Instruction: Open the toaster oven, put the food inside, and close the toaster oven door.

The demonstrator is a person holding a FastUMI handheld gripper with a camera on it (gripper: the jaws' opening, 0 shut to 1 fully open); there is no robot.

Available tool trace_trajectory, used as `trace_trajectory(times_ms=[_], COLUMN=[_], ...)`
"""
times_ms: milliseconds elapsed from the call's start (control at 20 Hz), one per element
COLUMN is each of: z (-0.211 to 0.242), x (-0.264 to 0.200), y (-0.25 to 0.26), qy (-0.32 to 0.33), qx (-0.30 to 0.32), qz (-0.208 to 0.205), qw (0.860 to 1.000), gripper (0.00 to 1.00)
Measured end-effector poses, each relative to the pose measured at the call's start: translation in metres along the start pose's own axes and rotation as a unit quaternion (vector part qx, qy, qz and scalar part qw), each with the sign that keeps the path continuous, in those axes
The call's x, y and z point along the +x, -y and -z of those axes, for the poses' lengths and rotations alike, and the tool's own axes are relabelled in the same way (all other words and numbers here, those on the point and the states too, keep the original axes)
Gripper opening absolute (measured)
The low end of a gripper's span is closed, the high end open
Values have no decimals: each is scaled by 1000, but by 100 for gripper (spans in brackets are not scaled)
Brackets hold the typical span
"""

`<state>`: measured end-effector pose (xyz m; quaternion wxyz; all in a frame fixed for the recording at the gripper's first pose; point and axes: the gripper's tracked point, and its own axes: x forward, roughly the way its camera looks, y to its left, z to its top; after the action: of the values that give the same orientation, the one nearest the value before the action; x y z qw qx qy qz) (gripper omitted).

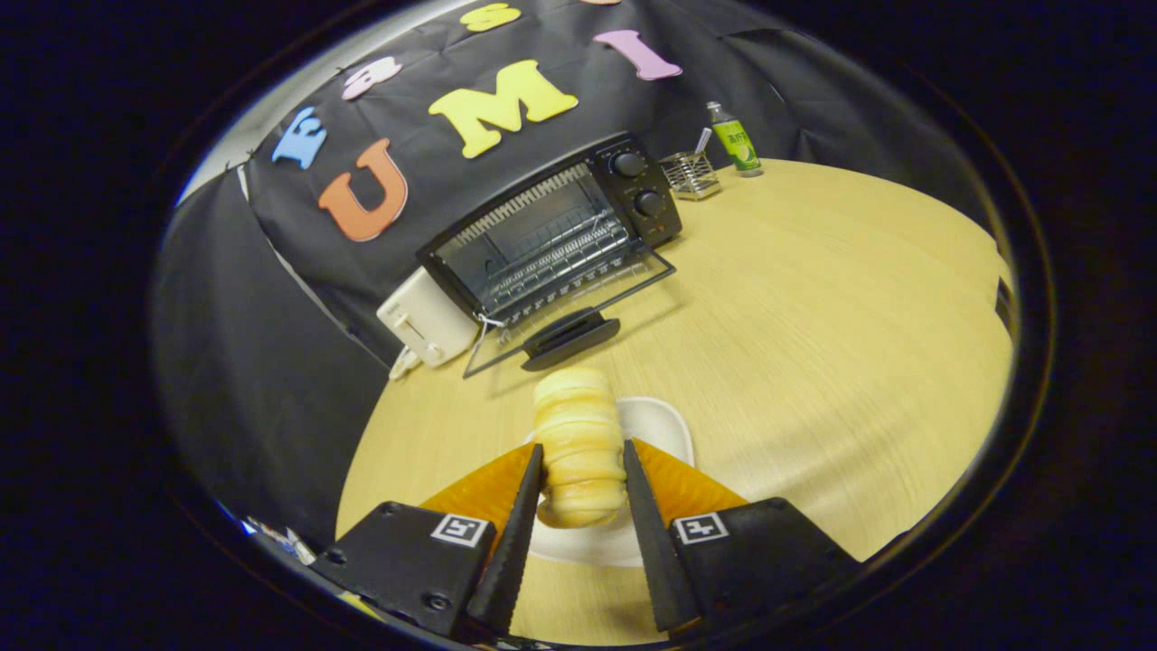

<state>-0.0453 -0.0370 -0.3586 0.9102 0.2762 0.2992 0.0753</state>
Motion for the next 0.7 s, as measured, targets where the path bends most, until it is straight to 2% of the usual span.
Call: trace_trajectory(times_ms=[150, 300, 450, 500, 550, 700], z=[-19, -53, -74, -76, -81, -102], x=[3, 10, 40, 47, 57, 86], y=[-25, -41, -32, -33, -35, -42], qy=[38, 82, 75, 70, 69, 89], qx=[60, 161, 252, 259, 244, 167], qz=[-83, -168, -181, -182, -180, -174], qw=[994, 969, 948, 946, 950, 966], gripper=[61, 60, 60, 60, 60, 60])
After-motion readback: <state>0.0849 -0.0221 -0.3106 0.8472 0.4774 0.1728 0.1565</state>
